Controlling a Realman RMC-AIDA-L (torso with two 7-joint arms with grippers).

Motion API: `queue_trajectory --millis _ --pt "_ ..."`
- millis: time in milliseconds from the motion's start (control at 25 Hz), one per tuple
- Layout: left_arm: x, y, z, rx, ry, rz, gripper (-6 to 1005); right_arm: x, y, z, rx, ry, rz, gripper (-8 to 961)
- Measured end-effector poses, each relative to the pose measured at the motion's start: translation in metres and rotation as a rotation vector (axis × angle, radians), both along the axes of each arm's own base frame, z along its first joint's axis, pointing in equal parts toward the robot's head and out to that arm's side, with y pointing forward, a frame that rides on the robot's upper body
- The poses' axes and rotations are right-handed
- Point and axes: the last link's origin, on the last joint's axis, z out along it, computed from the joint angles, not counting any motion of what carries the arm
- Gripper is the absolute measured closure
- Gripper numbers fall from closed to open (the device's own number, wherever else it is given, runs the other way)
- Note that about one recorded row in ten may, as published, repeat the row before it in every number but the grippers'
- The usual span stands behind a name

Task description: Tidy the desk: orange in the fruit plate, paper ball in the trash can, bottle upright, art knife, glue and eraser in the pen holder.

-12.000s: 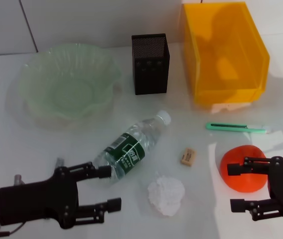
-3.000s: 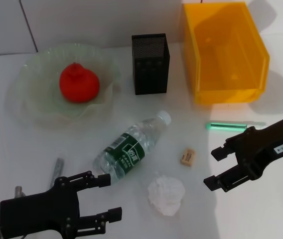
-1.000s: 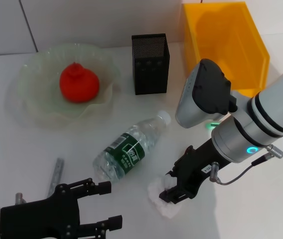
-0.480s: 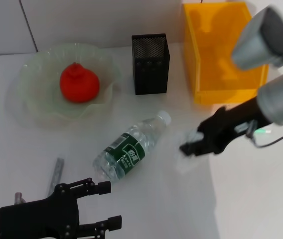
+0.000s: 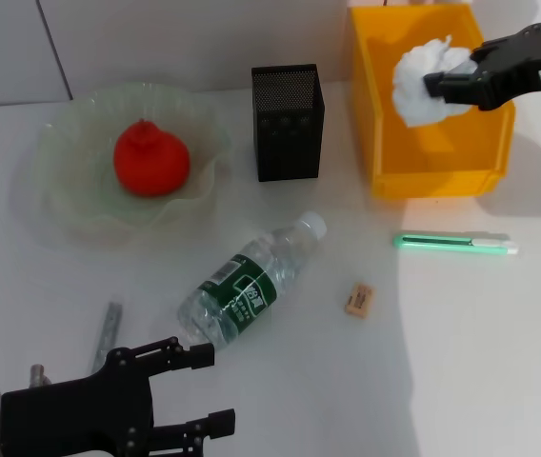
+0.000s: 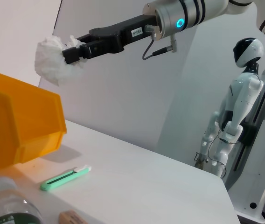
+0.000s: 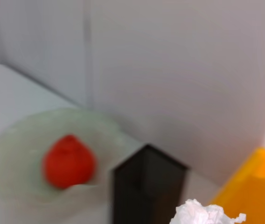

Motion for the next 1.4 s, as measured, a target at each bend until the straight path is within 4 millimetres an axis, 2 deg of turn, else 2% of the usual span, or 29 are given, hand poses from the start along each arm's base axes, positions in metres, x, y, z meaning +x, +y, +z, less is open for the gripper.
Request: queue_trajectory --millis 120,280,600,760,1000,1080,1240,1400 --pt "0.0 0.0 0.0 0.001 -0.001 0.0 198 0.013 0.013 0.004 0.081 -0.054 -0.033 598" --pt "0.001 0.001 0.0 0.003 -0.004 0.0 198 0.02 0.022 0.0 0.118 -0.06 -0.042 598" --pt "0.004 0.005 0.0 0.005 -0.005 -0.012 198 0.038 0.048 -0.02 0.149 -0.11 -0.067 597" --pt "0.004 0.005 0.0 0.005 -0.005 -0.012 198 0.044 0.052 -0.03 0.139 -0.148 -0.082 597" --pt "0.004 0.005 0.0 0.005 -0.005 -0.012 198 0.037 0.047 -0.026 0.138 -0.112 -0.103 475" --pt "0.004 0.004 0.0 0.005 -0.005 -0.012 198 0.037 0.044 -0.023 0.142 -0.111 -0.105 245" --pt "0.003 0.003 0.0 0.006 -0.007 -0.007 198 0.036 0.041 -0.019 0.153 -0.093 -0.112 205" --pt "0.003 0.003 0.001 0.006 -0.008 -0.003 198 0.024 0.027 -0.014 0.122 0.03 -0.101 186"
